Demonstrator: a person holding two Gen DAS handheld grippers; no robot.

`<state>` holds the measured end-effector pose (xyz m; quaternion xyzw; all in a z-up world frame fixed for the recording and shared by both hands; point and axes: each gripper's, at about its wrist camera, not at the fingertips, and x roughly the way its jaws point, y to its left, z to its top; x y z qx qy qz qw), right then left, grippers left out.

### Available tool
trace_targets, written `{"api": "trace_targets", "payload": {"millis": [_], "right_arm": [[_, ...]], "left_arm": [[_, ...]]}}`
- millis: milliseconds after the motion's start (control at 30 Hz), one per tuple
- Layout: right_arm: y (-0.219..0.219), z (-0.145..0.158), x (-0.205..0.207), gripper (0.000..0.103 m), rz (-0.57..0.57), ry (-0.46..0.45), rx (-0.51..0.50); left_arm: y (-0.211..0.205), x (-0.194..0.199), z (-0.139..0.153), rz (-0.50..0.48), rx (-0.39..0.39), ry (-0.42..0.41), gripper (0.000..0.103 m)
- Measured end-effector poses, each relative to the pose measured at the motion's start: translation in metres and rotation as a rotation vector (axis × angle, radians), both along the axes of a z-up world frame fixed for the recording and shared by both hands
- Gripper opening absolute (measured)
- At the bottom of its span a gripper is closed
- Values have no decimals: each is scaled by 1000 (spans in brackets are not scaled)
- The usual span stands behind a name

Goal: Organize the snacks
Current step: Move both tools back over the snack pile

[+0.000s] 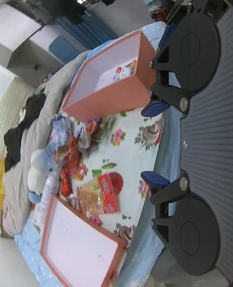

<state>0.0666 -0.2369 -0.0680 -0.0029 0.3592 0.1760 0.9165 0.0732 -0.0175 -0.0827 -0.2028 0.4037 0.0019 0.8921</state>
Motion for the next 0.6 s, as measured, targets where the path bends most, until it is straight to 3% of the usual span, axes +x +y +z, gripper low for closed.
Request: {"api": "trace_targets", "payload": {"millis": [233,367,600], "right_arm": [[33,-9,38,72,60,-7,-107],[49,-15,64,69,82,-13,-141],[71,-37,108,69,124,3,-209]], "left_arm": [[33,34,-20,89,-8,45,77],[49,63,-33,121,2,77,87],[67,122,-61,139,29,126,87]]}}
